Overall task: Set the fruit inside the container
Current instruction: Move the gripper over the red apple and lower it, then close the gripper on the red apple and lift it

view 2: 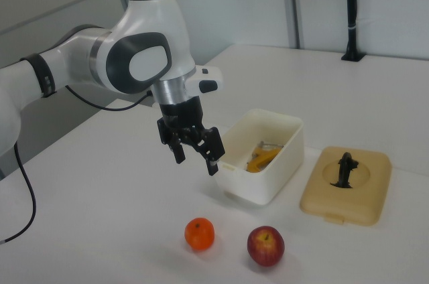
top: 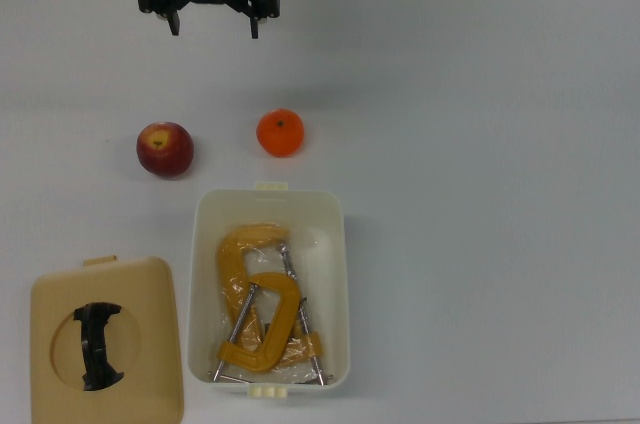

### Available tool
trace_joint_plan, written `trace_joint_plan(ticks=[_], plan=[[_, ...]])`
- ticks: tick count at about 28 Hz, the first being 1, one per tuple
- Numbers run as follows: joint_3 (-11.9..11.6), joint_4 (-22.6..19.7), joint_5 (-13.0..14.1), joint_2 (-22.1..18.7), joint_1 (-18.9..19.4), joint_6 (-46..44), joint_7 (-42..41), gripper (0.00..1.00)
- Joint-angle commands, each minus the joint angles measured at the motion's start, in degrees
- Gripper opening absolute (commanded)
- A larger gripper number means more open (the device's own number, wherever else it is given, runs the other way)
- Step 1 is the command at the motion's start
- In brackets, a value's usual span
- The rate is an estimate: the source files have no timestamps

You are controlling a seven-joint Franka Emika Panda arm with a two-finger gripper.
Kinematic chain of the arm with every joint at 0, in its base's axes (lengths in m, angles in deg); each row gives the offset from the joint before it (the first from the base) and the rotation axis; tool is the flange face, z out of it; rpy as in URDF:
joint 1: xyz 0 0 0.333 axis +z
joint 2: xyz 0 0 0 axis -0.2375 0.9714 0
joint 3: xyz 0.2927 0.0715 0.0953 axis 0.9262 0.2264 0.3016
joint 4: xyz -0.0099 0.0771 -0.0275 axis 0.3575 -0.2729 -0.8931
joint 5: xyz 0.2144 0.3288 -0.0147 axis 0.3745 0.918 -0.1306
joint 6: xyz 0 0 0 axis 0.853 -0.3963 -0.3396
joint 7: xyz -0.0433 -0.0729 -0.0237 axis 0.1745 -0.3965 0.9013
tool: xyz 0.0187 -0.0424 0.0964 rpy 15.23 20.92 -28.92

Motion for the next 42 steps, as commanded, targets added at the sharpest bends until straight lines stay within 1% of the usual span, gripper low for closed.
trace_joint_plan(ticks=[1,4,8,11,12,15,17,18,25,27,31,35,42], plan=[[-0.43,-2.78,0.69,-1.56,-0.77,3.91,-0.31,1.0],[-0.52,-4.02,0.51,-1.39,-1.22,6.21,-0.85,1.0],[-0.52,-7.53,-0.1,-1.04,-2.18,11.83,-1.02,1.0],[-1.74,-8.77,-0.45,-0.68,-2.27,14.39,-1.02,1.0],[-2.27,-9.81,-0.45,-0.59,-2.27,15.61,-1.02,1.0],[-2.63,-11.84,-0.8,-0.59,-2.27,17.64,-1.37,1.0],[-2.89,-13.24,-1.33,-0.59,-2.27,18.78,-1.81,1.0],[-2.89,-14.91,-1.94,-0.59,-2.27,20.09,-2.25,1.0],[-3.33,-21.42,-5.29,0.28,-2.8,27.65,-2.26,1.0],[-3.42,-22.13,-5.38,1.16,-2.89,29.41,-2.17,1.0],[-3.42,-22.04,-5.38,3.27,-3.94,31.97,-1.55,1.0],[-3.51,-22.04,-5.46,5.37,-4.03,33.9,-1.46,1.0],[-3.51,-22.04,-5.55,7.31,-4.56,36.45,-1.46,1.0]])
